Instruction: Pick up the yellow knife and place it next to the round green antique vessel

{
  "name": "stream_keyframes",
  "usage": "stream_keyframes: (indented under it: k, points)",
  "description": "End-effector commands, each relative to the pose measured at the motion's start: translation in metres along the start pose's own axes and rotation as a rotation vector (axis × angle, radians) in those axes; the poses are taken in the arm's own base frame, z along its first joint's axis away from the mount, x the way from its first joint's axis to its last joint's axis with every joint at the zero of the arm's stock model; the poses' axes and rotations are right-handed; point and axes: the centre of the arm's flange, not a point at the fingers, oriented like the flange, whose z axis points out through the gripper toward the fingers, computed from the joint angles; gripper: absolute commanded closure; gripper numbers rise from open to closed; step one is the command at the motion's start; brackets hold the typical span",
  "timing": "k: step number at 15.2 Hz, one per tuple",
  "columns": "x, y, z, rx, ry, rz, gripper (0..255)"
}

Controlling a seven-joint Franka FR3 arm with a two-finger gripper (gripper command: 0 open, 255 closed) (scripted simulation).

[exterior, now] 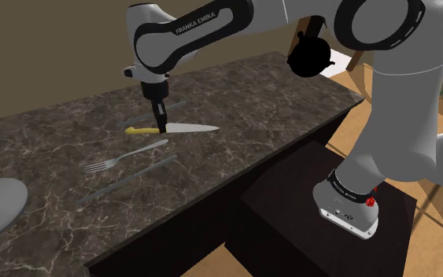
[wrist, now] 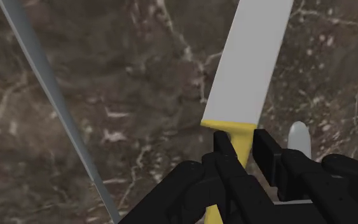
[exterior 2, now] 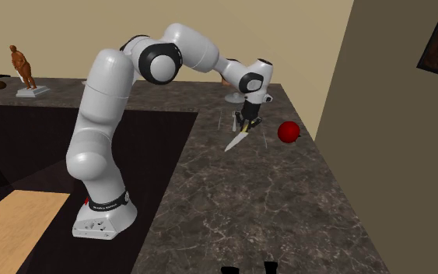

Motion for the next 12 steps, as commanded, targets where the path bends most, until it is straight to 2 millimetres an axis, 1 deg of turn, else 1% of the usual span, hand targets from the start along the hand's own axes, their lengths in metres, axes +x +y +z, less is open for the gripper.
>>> stream_keyframes:
  k: [1, 3, 12]
  points:
    - [-0.004, 0.006, 0.004, -0.001, -0.006, 0.009, 255]
    - [-0.005, 0.006, 0.004, 0.000, -0.005, 0.009, 255]
    - [-0.004, -0.004, -0.042, -0.001, -0.005, 0.009, 255]
